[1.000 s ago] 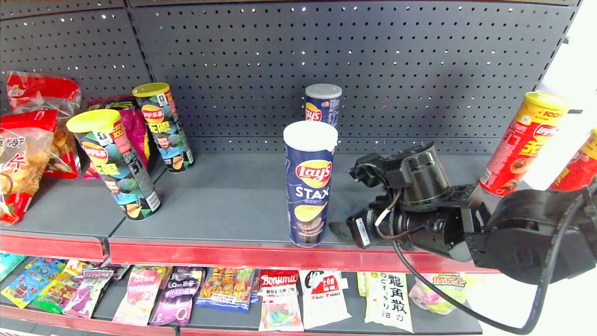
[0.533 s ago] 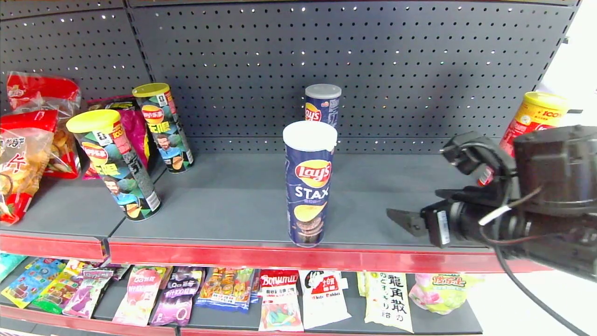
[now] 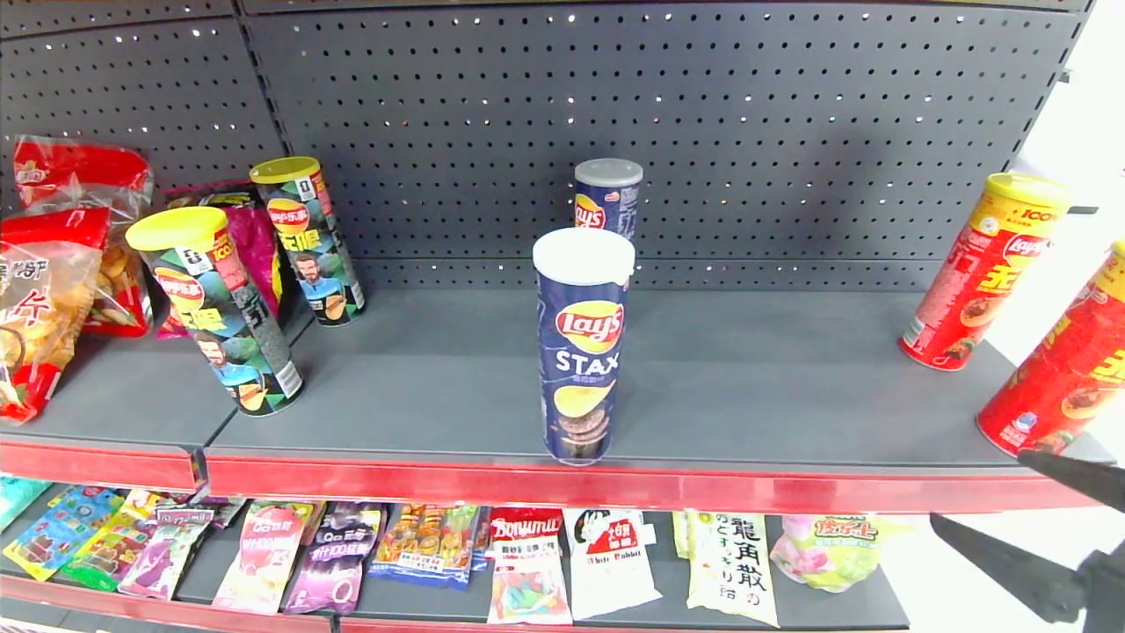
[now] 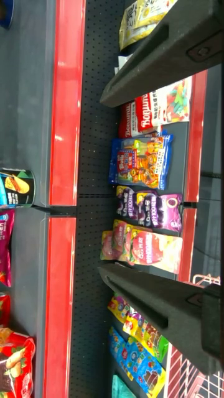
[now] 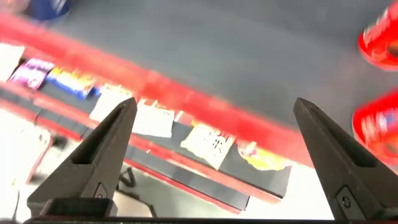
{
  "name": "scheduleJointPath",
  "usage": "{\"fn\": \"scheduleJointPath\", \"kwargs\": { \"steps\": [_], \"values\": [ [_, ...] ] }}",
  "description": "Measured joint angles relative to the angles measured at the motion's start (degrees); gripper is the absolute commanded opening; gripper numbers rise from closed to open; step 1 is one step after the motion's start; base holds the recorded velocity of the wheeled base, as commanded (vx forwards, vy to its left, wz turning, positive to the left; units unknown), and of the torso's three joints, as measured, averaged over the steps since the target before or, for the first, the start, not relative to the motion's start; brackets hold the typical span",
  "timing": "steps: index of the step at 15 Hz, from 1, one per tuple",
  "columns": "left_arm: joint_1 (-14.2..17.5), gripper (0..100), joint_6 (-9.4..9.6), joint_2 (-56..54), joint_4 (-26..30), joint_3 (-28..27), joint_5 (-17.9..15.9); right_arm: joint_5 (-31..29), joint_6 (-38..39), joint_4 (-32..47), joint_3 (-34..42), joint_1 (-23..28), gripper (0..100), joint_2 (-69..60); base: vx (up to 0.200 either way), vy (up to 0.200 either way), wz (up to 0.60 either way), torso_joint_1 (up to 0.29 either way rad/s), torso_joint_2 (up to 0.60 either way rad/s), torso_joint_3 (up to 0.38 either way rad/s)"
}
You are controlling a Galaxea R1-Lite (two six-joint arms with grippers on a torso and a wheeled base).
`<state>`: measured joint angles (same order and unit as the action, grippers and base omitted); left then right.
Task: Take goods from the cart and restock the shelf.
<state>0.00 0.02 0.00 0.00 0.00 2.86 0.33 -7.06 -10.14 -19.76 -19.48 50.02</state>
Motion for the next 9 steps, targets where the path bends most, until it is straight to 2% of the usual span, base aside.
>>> {"fn": "scheduleJointPath", "kwargs": {
  "steps": [1, 3, 7, 9],
  "values": [
    [0.0, 100, 0.0, 0.0, 0.0, 0.0, 0.02, 3.15, -1.91, 0.07, 3.39, 2.62, 100, -4.18, 0.0, 0.0, 0.0, 0.0, 0.0, 0.0],
    [0.0, 100, -0.02, 0.0, 0.0, 0.0, 0.0, 5.55, -3.67, 0.27, 9.07, 6.06, 100, -11.26, 0.0, 0.0, 0.0, 0.0, 0.0, 0.0],
    [0.0, 100, 0.0, 0.0, 0.0, 0.0, 0.0, 4.56, -2.57, 0.44, 16.37, 11.33, 100, -24.88, 0.0, 0.0, 0.0, 0.0, 0.0, 0.0],
    [0.0, 100, -0.02, 0.0, 0.0, 0.0, 0.0, 4.07, -0.99, 4.4, 18.4, 13.78, 100, -31.48, 0.0, 0.0, 0.0, 0.0, 0.0, 0.0]
  ]
}}
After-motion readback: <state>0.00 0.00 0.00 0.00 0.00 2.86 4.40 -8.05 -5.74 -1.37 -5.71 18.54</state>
